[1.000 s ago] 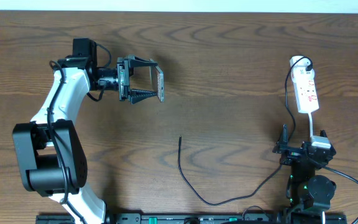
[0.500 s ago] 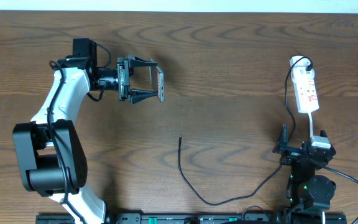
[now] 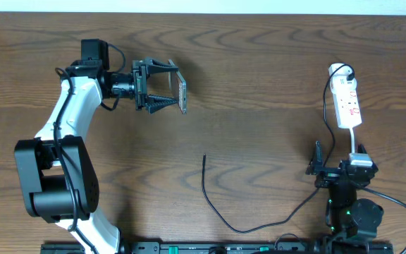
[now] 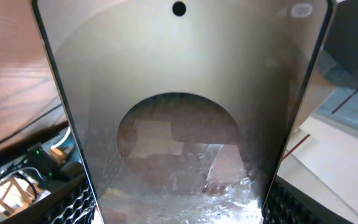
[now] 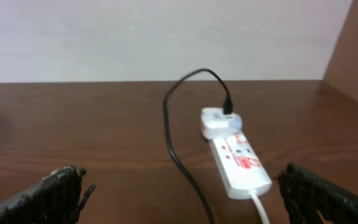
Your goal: Plug charger to phone and switch on socket
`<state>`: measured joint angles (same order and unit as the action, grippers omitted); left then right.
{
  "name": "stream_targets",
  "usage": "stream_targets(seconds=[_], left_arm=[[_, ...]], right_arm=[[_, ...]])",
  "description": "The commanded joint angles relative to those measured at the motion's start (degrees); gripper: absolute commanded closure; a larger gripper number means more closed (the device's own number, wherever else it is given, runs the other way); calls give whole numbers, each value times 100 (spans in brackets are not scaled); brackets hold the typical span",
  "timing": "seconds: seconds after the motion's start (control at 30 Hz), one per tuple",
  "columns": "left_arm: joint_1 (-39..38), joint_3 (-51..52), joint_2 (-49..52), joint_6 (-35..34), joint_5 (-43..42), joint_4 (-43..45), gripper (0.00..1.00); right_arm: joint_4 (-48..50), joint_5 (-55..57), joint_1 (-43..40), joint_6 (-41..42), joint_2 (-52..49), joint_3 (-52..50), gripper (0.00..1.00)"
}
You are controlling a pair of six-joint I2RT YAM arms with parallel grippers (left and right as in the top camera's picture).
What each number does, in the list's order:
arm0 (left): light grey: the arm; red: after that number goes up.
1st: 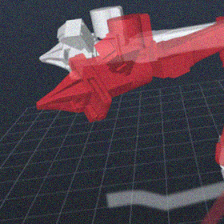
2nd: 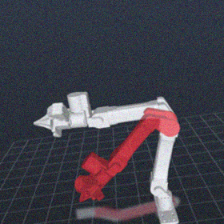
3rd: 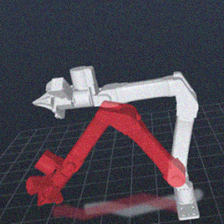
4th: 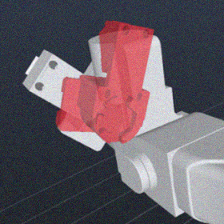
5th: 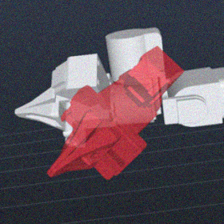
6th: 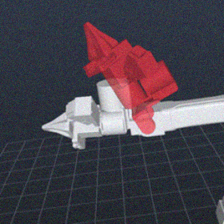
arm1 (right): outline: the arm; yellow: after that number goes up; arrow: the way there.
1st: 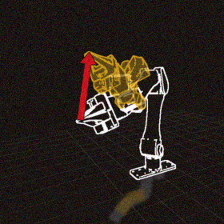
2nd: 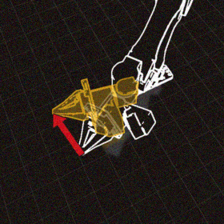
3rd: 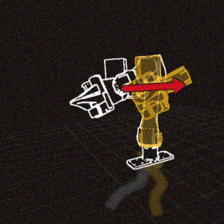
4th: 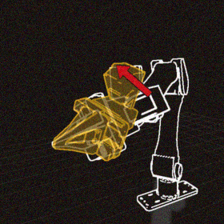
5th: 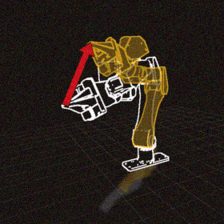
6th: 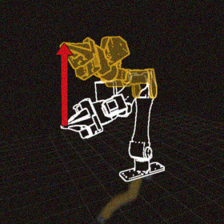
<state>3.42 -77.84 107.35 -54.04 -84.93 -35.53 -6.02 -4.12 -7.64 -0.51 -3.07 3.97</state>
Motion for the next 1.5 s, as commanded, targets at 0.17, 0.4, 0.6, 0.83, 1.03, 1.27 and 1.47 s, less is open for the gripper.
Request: stream_targets(seconds=[0.17,0.4,0.6,0.83,1.03,1.27,1.47], left_arm=[[4,-175,-151,11,647,555,92],[-4,-173,-151,-122,1556,778,93],[-407,-175,-149,-1019,1906,1808,93],[-807,-173,-149,-1491,2288,2050,93],[-1152,-173,-149,-1840,2391,2435,93],[-1550,-173,-149,-2186,2459,2647,93],[-1886,-173,-149,-2841,2455,3182,93]], right_arm=[[-761,-1130,13,92,-1989,2070,1],[-1808,-2422,44,1744,-4653,4459,1],[-1904,-2940,920,1788,-6339,5576,1],[-1344,-2406,2028,1786,-7069,5764,1],[-1001,-1851,2658,1786,-7167,5764,1],[-1010,-1845,2879,1786,-7230,5761,1],[-1021,-1611,2881,2179,-7685,5753,1]])
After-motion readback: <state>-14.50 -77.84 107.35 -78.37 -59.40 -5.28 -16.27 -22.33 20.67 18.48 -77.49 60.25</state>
